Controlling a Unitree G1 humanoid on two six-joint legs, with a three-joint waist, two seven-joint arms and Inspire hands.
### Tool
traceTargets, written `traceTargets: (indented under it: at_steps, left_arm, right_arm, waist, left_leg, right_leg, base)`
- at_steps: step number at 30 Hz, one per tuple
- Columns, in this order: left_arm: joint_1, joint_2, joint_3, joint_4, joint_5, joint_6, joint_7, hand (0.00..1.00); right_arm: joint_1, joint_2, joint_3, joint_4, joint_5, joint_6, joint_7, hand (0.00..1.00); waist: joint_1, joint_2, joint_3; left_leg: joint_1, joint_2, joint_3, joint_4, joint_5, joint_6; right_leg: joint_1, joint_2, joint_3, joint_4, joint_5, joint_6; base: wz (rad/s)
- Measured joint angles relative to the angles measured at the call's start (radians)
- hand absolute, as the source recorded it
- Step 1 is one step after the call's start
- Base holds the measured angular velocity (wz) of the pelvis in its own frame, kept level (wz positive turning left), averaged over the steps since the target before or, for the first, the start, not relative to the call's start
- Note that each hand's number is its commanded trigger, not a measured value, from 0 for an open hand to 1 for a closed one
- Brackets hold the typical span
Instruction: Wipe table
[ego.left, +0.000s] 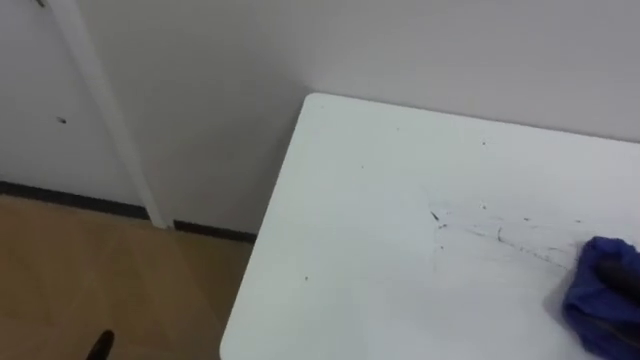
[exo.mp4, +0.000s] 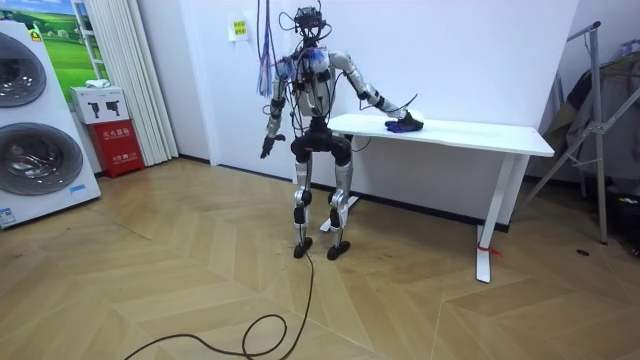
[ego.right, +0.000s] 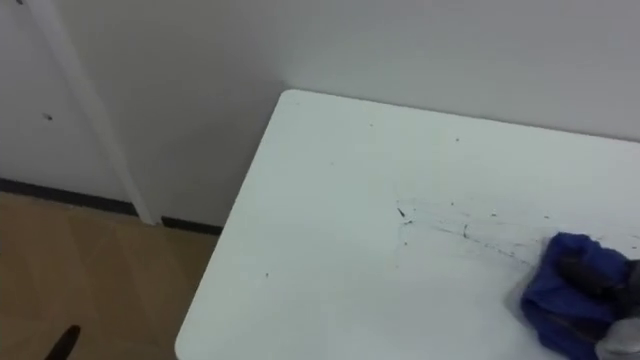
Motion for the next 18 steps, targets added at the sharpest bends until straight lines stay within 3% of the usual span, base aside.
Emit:
traceTargets:
  at_steps: [1,3,4,5,6,7,8,9,11,13,17,18]
  left_arm:
    - [-0.005,-0.009,-0.007,0.001,-0.009,0.0,0.002,0.0]
    - [-0.035,-0.047,-0.06,0.021,-0.02,0.005,0.005,0.0]
    - [-0.048,-0.055,-0.078,0.033,-0.021,0.009,0.005,0.0]
    - [-0.075,-0.075,-0.106,0.056,-0.018,0.016,0.004,0.0]
    - [-0.097,-0.096,-0.117,0.062,-0.016,0.026,0.001,0.0]
    - [-0.113,-0.105,-0.118,0.068,-0.016,0.026,0.0,0.0]
    - [-0.149,-0.12,-0.128,0.078,-0.018,0.025,-0.007,0.0]
    - [-0.177,-0.135,-0.147,0.076,-0.018,0.024,-0.017,0.0]
    - [-0.191,-0.151,-0.19,0.072,-0.021,0.021,-0.023,0.0]
    - [-0.173,-0.151,-0.204,0.067,-0.039,0.03,-0.024,0.0]
    - [-0.134,-0.141,-0.191,0.067,-0.04,0.058,-0.011,0.0]
    - [-0.129,-0.133,-0.183,0.067,-0.04,0.058,-0.011,0.0]
  right_arm:
    - [-0.02,0.004,0.02,-0.001,0.001,0.022,-0.002,1.0]
    - [-0.087,0.055,0.149,-0.069,-0.004,0.125,0.002,1.0]
    - [-0.105,0.074,0.197,-0.097,-0.021,0.146,0.015,1.0]
    - [-0.152,0.126,0.305,-0.173,-0.082,0.194,0.045,1.0]
    - [-0.212,0.194,0.415,-0.243,-0.16,0.214,0.094,1.0]
    - [-0.248,0.226,0.461,-0.266,-0.203,0.215,0.116,1.0]
    - [-0.329,0.296,0.543,-0.277,-0.257,0.203,0.159,1.0]
    - [-0.393,0.346,0.576,-0.276,-0.283,0.176,0.194,1.0]
    - [-0.453,0.369,0.582,-0.269,-0.285,0.156,0.229,1.0]
    - [-0.476,0.367,0.567,-0.262,-0.284,0.155,0.236,1.0]
    - [-0.424,0.319,0.489,-0.144,-0.272,0.135,0.23,1.0]
    - [-0.382,0.308,0.425,-0.144,-0.228,0.086,0.208,1.0]
  waist:
    - [0.007,0.002,0.0003]
    - [0.036,0.007,0.0014]
    - [0.042,0.009,0.0032]
    - [0.055,0.008,0.0031]
    - [0.057,0.003,0.0022]
    - [0.058,0.0,0.0086]
    - [0.068,-0.004,0.0218]
    - [0.092,-0.008,0.03]
    - [0.13,-0.01,0.0299]
    - [0.159,-0.01,0.0296]
    - [0.167,-0.012,0.0283]
    - [0.157,-0.012,0.0282]
  left_leg:
    - [0.003,0.001,0.01,-0.004,0.0,0.0]
    - [0.004,0.004,0.027,-0.008,0.001,-0.004]
    - [0.001,0.005,0.034,-0.006,0.002,-0.006]
    - [-0.008,0.007,0.043,-0.006,0.006,-0.011]
    - [-0.023,0.009,0.046,-0.006,0.01,-0.017]
    - [-0.029,0.009,0.046,-0.006,0.014,-0.02]
    - [-0.041,0.007,0.044,-0.006,0.022,-0.027]
    - [-0.055,0.01,0.039,-0.005,0.028,-0.035]
    - [-0.076,0.01,0.004,-0.004,0.045,-0.039]
    - [-0.092,0.009,-0.022,-0.005,0.052,-0.043]
    - [-0.112,0.005,-0.043,0.008,0.053,-0.044]
    - [-0.114,0.007,-0.043,0.01,0.053,-0.044]
  right_leg:
    - [-0.002,0.002,0.011,0.001,0.0,0.0]
    - [-0.033,0.01,0.05,0.032,0.004,-0.007]
    - [-0.043,0.012,0.053,0.04,0.005,-0.012]
    - [-0.071,0.015,0.063,0.056,0.009,-0.022]
    - [-0.095,0.02,0.068,0.062,0.016,-0.032]
    - [-0.103,0.021,0.069,0.068,0.016,-0.037]
    - [-0.116,0.024,0.069,0.07,0.017,-0.045]
    - [-0.126,0.028,0.065,0.065,0.018,-0.052]
    - [-0.133,0.025,0.036,0.054,0.015,-0.057]
    - [-0.136,0.017,0.001,0.05,0.01,-0.059]
    - [-0.126,0.003,-0.044,0.032,-0.003,-0.05]
    - [-0.125,0.003,-0.05,0.032,-0.005,-0.046]
  base:
    - [-0.45]
    - [-0.62]
    - [-0.65]
    - [-0.59]
    - [-0.5]
    - [-0.17]
    - [0.09]
    - [0.2]
    - [0.62]
    - [0.65]
    - [0.38]
    - [0.12]
